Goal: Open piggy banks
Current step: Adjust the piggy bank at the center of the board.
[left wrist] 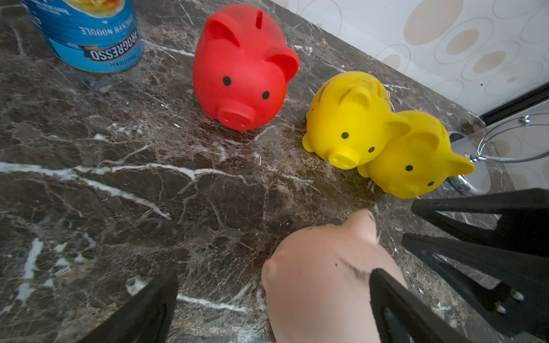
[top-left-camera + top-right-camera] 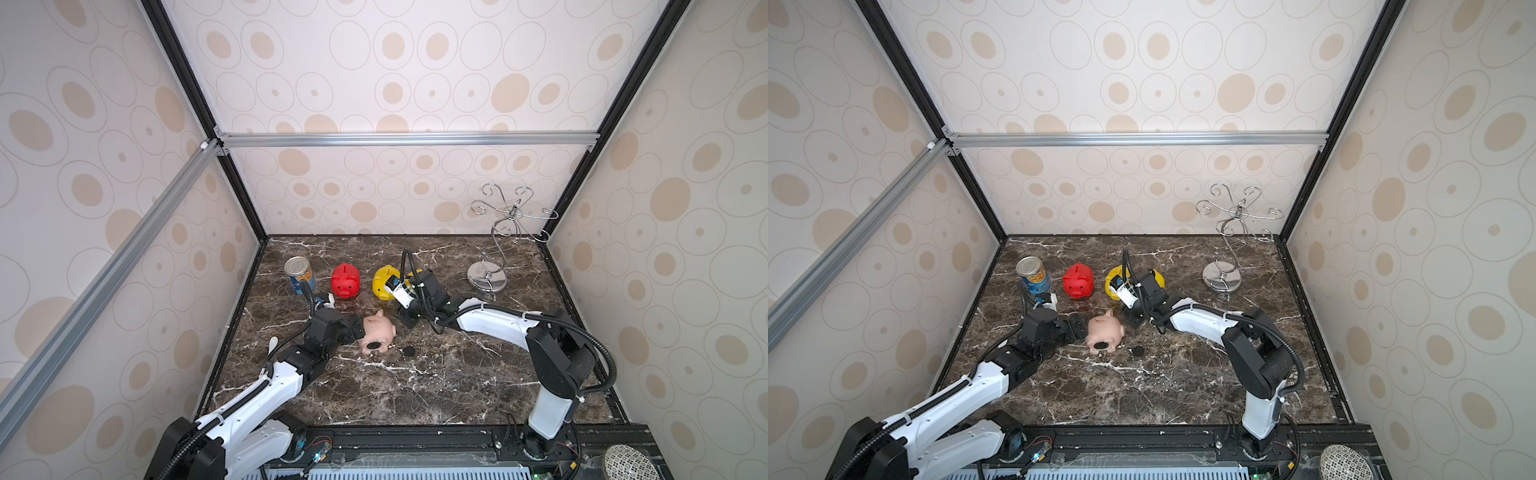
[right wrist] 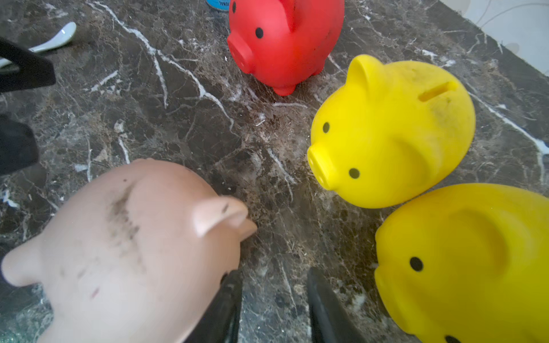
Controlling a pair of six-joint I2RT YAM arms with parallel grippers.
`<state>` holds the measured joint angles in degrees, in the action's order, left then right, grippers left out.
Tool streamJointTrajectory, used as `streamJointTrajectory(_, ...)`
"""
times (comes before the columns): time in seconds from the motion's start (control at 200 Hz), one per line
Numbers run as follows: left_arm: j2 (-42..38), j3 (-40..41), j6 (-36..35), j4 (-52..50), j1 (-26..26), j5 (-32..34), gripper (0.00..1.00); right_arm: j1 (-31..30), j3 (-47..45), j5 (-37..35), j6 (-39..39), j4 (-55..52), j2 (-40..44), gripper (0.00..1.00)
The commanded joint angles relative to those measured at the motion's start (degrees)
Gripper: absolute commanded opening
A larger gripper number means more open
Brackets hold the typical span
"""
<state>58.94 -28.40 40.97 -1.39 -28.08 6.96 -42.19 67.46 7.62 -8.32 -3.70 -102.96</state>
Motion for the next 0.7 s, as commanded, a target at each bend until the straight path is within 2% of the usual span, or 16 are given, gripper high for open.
streamJointTrajectory(0.0,1.9,-2.6,-2.6,0.2,0.3,-2.2,1.00,0.3,-1.7,-2.7,2.0,-3.4,2.8,0.42)
streamJointTrajectory(0.195,5.0,-4.0,-3.6,2.9,0.3,-4.2,1.00,1.5,-6.9,-0.8,14.3,-3.3,9.6,0.44)
streamJointTrajectory(0.355,6.9,-4.5,-1.9,7.5,0.2,-7.5,1.00,1.1,-10.5,8.1,23.5,1.9,9.5,0.44)
streamJointTrajectory(0.495,10.1,-3.3,1.9,13.9,-0.1,-12.4,1.00,-1.1,-10.8,8.7,24.5,3.7,7.1,0.40)
streamJointTrajectory(0.695,11.7,-1.9,4.7,17.1,-1.5,-12.5,1.00,-3.0,-12.5,9.3,26.8,7.2,6.3,0.37)
